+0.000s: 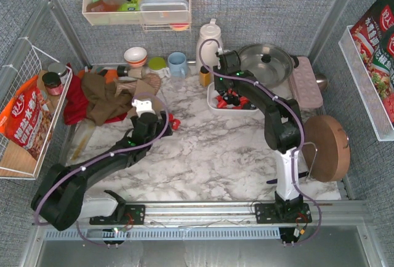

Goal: Mix the coffee capsules in the storage basket

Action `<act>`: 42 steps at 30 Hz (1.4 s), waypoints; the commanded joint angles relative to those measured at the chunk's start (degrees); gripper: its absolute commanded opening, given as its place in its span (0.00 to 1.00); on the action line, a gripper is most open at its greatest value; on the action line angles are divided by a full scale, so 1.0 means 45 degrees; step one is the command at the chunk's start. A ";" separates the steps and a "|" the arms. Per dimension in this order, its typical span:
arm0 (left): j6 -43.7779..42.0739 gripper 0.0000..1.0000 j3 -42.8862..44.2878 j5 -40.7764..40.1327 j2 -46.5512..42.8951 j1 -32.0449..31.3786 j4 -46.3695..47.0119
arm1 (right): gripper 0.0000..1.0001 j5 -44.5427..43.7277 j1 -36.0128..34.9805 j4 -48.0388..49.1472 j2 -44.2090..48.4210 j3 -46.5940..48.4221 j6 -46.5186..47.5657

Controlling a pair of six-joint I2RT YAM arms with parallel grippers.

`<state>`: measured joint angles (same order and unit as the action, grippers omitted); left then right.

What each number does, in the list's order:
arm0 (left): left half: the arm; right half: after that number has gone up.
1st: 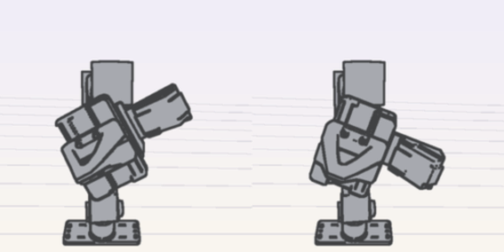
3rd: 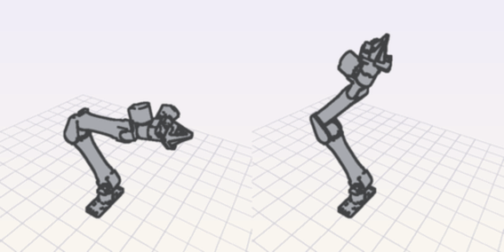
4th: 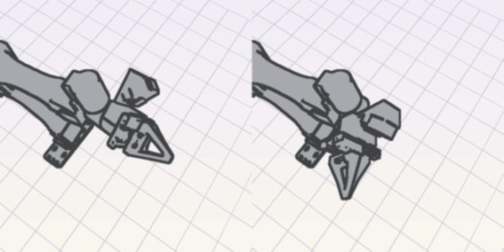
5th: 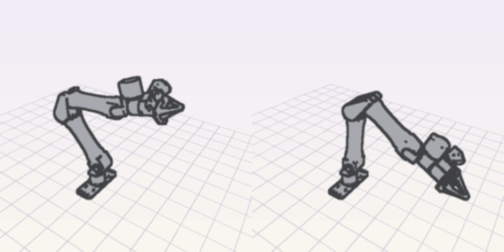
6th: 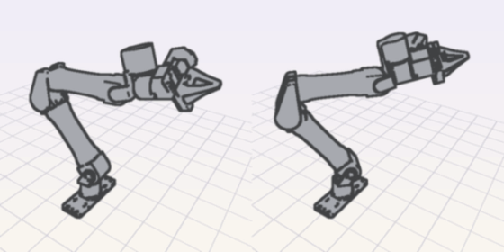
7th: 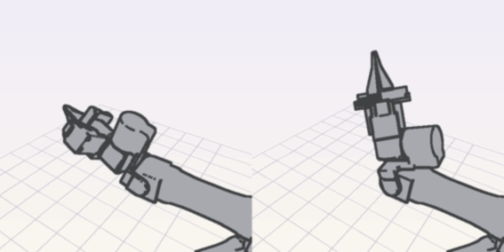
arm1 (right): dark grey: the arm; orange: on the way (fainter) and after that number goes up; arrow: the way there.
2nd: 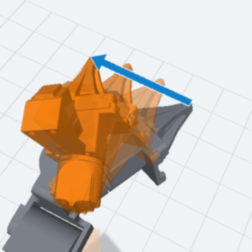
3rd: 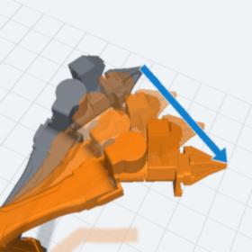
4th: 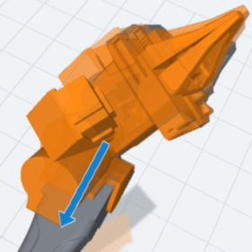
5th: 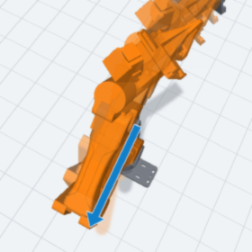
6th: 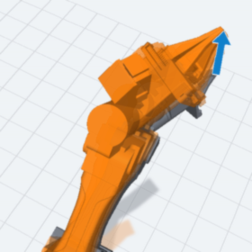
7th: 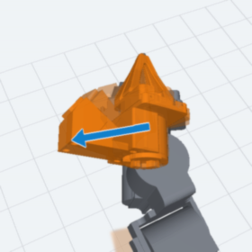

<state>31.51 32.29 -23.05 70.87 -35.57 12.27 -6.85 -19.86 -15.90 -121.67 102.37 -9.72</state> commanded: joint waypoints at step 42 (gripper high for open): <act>-0.3255 0.74 0.3838 0.3926 0.6496 0.1713 -0.0809 | 0.70 0.3088 -0.1249 -0.0353 0.5721 -0.5995 -0.0419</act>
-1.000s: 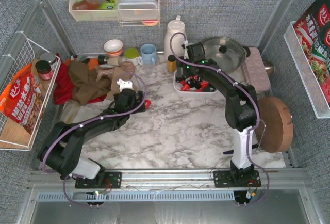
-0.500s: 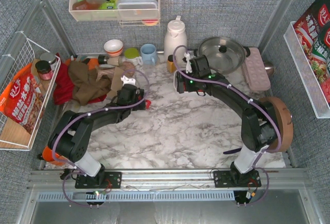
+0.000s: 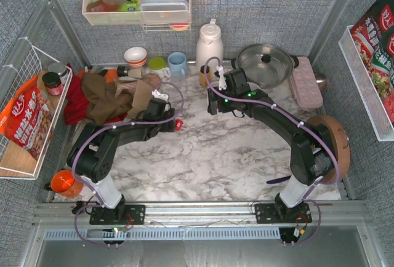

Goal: Mix the coffee capsules in the storage basket

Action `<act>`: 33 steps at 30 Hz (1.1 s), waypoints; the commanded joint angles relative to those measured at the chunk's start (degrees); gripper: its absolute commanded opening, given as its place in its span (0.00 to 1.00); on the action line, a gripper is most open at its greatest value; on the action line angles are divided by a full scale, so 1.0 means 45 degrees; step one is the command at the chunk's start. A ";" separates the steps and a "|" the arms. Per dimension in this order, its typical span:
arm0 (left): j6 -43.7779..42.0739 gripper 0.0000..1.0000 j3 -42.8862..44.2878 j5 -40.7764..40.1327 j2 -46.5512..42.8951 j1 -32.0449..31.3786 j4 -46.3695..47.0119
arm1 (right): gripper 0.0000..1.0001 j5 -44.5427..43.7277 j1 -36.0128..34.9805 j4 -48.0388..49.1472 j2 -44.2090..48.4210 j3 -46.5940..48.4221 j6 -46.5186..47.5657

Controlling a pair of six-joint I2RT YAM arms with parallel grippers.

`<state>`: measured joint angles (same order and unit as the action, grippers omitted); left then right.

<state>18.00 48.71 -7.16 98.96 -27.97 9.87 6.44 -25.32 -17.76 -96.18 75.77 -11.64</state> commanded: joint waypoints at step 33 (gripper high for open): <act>-0.5378 0.48 -0.5179 0.5906 -0.8724 -0.3039 0.6782 | 0.66 0.3247 -0.2356 -0.0938 0.2812 -0.0070 -0.0743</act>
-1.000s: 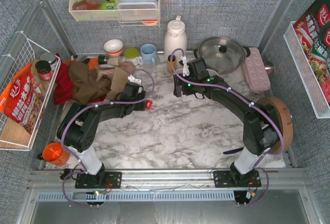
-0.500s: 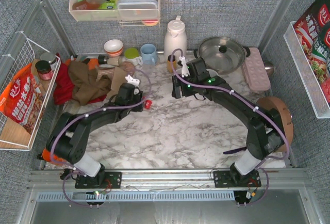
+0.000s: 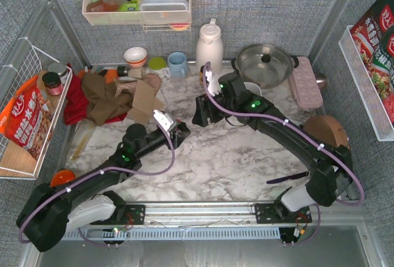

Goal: Mix the coffee capsules in the storage basket

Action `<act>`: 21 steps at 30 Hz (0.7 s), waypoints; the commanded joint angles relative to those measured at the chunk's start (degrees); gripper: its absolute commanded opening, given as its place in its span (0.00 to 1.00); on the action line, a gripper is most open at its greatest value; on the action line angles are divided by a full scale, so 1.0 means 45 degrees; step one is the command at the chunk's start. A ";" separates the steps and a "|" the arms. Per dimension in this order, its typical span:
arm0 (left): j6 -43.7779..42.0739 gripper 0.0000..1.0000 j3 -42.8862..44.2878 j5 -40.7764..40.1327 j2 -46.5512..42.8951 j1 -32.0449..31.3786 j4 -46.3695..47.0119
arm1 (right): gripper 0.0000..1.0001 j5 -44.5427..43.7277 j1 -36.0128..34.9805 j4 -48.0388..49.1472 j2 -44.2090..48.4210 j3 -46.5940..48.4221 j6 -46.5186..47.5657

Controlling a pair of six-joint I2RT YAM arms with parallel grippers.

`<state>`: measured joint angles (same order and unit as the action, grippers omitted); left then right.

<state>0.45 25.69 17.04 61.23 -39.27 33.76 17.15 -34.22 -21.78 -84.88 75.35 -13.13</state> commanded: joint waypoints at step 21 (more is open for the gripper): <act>-0.2436 0.46 0.0827 -0.0449 0.0204 -0.2336 0.1524 | 0.46 0.0943 -0.1334 0.0192 0.1397 -0.1466 -0.0944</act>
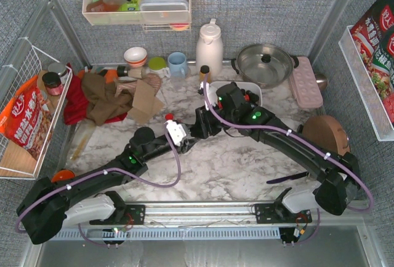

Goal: Mix the coffee capsules in the storage basket

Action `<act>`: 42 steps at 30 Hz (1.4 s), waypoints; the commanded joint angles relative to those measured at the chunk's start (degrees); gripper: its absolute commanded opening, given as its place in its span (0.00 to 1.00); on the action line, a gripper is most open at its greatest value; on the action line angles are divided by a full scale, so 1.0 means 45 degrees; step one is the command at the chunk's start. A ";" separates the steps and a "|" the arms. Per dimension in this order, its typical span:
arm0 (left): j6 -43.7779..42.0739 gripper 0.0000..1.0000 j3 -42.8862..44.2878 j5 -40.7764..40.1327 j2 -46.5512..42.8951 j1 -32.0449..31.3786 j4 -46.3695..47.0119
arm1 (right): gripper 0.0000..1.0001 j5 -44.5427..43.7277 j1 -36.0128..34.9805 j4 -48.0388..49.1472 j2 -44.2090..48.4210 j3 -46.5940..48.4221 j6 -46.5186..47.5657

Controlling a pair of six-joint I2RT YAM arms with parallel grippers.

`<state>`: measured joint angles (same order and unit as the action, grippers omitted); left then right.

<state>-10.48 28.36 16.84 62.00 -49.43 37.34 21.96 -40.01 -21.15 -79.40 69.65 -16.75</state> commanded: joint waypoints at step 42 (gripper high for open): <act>0.7716 0.78 0.2715 -0.6499 0.5422 0.2772 -0.5146 | 0.66 -0.7496 0.4905 -0.0002 -0.6135 0.4415 0.2036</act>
<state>24.14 38.09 -16.12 82.83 -38.22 15.86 -13.21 -17.80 -18.33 -109.19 90.59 -8.45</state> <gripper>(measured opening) 0.823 0.660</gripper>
